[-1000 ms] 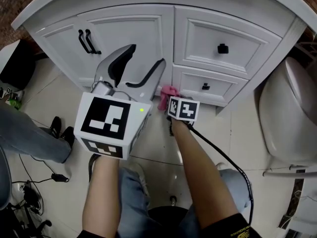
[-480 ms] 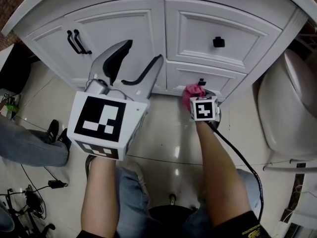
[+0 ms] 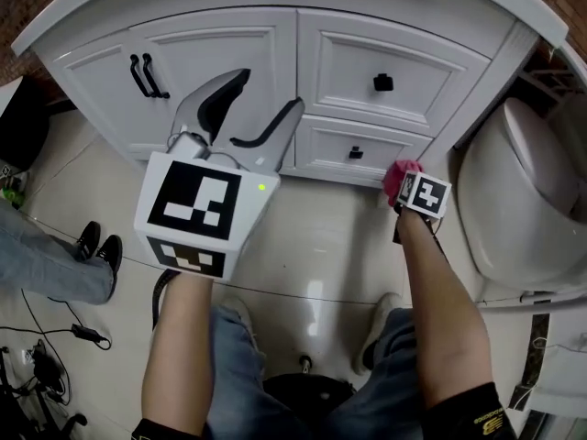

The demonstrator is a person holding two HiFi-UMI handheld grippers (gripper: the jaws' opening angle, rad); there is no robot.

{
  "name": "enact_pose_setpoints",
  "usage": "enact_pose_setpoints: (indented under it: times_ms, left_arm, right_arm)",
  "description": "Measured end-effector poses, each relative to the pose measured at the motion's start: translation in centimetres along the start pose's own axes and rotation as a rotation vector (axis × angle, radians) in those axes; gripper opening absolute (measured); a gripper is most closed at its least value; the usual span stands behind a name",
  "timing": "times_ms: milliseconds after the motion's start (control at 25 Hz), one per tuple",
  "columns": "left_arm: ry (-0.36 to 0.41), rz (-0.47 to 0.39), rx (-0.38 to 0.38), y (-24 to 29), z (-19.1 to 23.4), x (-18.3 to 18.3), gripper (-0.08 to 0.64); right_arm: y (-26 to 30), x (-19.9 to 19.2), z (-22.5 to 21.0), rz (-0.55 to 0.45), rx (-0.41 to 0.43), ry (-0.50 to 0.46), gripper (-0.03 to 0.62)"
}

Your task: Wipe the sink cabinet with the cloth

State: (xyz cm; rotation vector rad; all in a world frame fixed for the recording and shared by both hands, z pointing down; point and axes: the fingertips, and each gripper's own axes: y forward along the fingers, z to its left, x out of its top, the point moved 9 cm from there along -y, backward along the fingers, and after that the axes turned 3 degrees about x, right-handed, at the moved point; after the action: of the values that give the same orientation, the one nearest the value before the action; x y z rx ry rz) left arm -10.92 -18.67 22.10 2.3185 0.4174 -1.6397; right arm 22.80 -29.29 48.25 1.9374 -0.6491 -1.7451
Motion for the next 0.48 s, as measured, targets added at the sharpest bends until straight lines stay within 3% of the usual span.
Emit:
enact_pose_setpoints:
  times_ms: [120,280,400,480]
  left_arm:
    - [-0.024,-0.031,0.007,-1.7,-0.6,1.1,0.259]
    - [-0.041,-0.06,0.014,-4.8,-2.0,2.6,0.259]
    - [-0.082,-0.105,0.008,-7.6,-2.9,4.2,0.259]
    - [-0.056,-0.131,0.015,-9.5,-3.7,4.9,0.258]
  right_arm:
    - [-3.1,1.5,0.4,-0.065,0.068,0.072,0.078]
    - [-9.3,4.3,0.4,-0.14,0.125,0.005,0.078]
    - [-15.0,7.0,1.0,-0.268,0.237,-0.007,0.078]
    - [-19.0,8.2,2.1,-0.364,0.318,0.01,0.078]
